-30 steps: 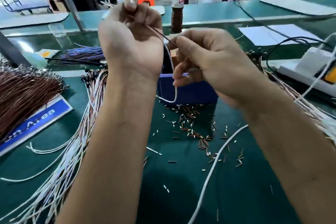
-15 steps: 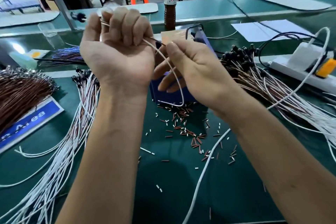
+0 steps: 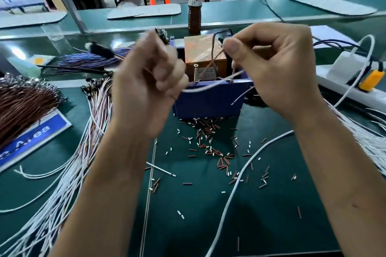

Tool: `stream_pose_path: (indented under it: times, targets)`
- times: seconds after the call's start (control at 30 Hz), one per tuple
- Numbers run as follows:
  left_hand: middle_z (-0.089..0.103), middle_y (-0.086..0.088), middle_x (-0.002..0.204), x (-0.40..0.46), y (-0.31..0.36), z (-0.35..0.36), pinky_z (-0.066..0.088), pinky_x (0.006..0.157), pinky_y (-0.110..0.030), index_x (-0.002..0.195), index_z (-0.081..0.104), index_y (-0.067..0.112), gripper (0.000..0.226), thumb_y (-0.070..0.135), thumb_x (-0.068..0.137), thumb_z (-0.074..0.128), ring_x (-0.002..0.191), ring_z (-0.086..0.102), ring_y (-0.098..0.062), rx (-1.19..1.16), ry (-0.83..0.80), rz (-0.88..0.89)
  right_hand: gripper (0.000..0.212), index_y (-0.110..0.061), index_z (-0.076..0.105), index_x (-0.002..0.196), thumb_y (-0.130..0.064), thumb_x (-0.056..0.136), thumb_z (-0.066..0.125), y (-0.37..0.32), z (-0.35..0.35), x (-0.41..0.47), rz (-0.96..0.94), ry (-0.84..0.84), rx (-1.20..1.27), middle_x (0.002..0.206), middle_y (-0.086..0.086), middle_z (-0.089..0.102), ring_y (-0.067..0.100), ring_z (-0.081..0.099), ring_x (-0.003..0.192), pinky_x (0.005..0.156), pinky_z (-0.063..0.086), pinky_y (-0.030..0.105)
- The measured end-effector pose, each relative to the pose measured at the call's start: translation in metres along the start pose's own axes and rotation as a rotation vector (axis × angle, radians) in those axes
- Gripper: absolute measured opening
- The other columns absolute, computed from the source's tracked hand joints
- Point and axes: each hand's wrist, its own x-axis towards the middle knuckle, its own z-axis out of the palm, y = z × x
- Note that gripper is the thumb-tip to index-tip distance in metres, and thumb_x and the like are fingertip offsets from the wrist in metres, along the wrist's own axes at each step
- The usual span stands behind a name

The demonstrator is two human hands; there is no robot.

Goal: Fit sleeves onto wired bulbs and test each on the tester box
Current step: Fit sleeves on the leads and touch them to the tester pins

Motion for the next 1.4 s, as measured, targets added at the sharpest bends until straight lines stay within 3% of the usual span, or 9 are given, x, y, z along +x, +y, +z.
stream_pose_path:
  times: [0.17,0.27,0.4,0.6,0.8,0.9,1.07,1.27,1.4]
  targets:
    - [0.049,0.005,0.068,-0.019,-0.052,-0.014,0.028,0.050,-0.020,0.086,0.053,0.013,0.015,0.002,0.090,0.062,0.050,0.035,-0.005,0.699,0.004,0.102,0.009,-0.015,0.081,0.085,-0.024,0.088,0.083,0.013,0.008,-0.015,-0.085,-0.174,-0.206,0.071,-0.023,0.064,-0.007,0.056,0.059,0.062,0.034,0.007]
    - [0.054,0.012,0.066,-0.025,-0.075,-0.030,0.030,0.049,-0.019,0.094,0.057,0.020,0.018,0.005,0.089,0.066,0.049,0.039,-0.005,0.908,-0.006,0.105,0.009,-0.012,0.082,0.084,-0.019,0.086,0.086,0.026,0.017,-0.032,-0.076,-0.244,-0.221,0.074,-0.007,0.073,0.002,0.062,0.064,0.062,0.045,0.021]
    - [0.070,0.008,0.079,-0.027,-0.089,-0.047,0.053,0.060,-0.030,0.095,0.067,0.025,0.023,0.003,0.091,0.072,0.068,0.067,-0.014,1.022,-0.040,0.111,0.009,-0.010,0.081,0.086,-0.016,0.085,0.088,0.045,0.024,-0.050,-0.022,-0.240,-0.162,0.075,-0.002,0.074,0.014,0.066,0.064,0.062,0.052,0.034]
    - [0.072,0.010,0.077,-0.027,-0.091,-0.058,0.048,0.065,-0.015,0.089,0.075,0.014,0.007,0.007,0.089,0.077,0.069,0.067,-0.006,1.014,0.014,0.094,0.007,-0.011,0.082,0.097,-0.015,0.094,0.077,0.057,0.022,-0.058,0.023,-0.286,-0.113,0.088,-0.007,0.077,0.007,0.073,0.082,0.075,0.057,0.036]
    - [0.073,-0.002,0.075,-0.029,-0.089,-0.056,0.058,0.067,-0.035,0.084,0.075,0.013,0.010,0.004,0.087,0.078,0.071,0.071,-0.021,0.936,0.001,0.021,0.007,-0.012,0.082,0.089,-0.014,0.094,0.077,0.058,0.019,-0.061,0.027,-0.227,-0.137,0.076,-0.012,0.073,0.006,0.069,0.071,0.068,0.054,0.026]
    - [0.074,-0.004,0.074,-0.030,-0.085,-0.061,0.056,0.065,-0.034,0.083,0.074,0.011,0.012,0.001,0.089,0.077,0.069,0.071,-0.022,0.935,0.031,-0.018,0.010,-0.013,0.080,0.089,-0.019,0.096,0.076,0.059,0.007,-0.057,0.159,-0.133,-0.024,0.066,-0.008,0.069,0.007,0.063,0.060,0.059,0.047,0.018]
    - [0.075,-0.008,0.074,-0.028,-0.077,-0.058,0.044,0.058,-0.006,0.088,0.071,0.001,0.004,0.001,0.092,0.073,0.055,0.062,0.000,0.627,0.097,-0.072,0.031,-0.021,0.069,0.103,-0.045,0.086,0.080,0.065,-0.015,-0.056,0.416,-0.452,0.213,0.071,0.010,0.070,0.011,0.052,0.053,0.050,0.042,0.018]
    - [0.076,-0.008,0.076,-0.028,-0.073,-0.056,0.041,0.053,-0.004,0.086,0.072,0.008,0.003,0.007,0.089,0.073,0.049,0.058,0.003,0.552,0.042,-0.094,0.035,-0.008,0.068,0.123,-0.031,0.096,0.073,0.078,-0.062,-0.053,0.423,-0.923,0.648,0.099,0.026,0.075,0.018,0.058,0.057,0.045,0.043,0.018]
    - [0.076,-0.009,0.076,-0.028,-0.068,-0.057,0.041,0.053,-0.005,0.086,0.073,0.008,0.006,0.004,0.090,0.072,0.049,0.056,0.003,0.531,0.052,-0.057,0.033,0.005,0.071,0.115,-0.025,0.100,0.067,0.085,-0.074,-0.058,0.410,-0.938,0.857,0.088,0.032,0.071,0.022,0.063,0.058,0.050,0.052,0.021]
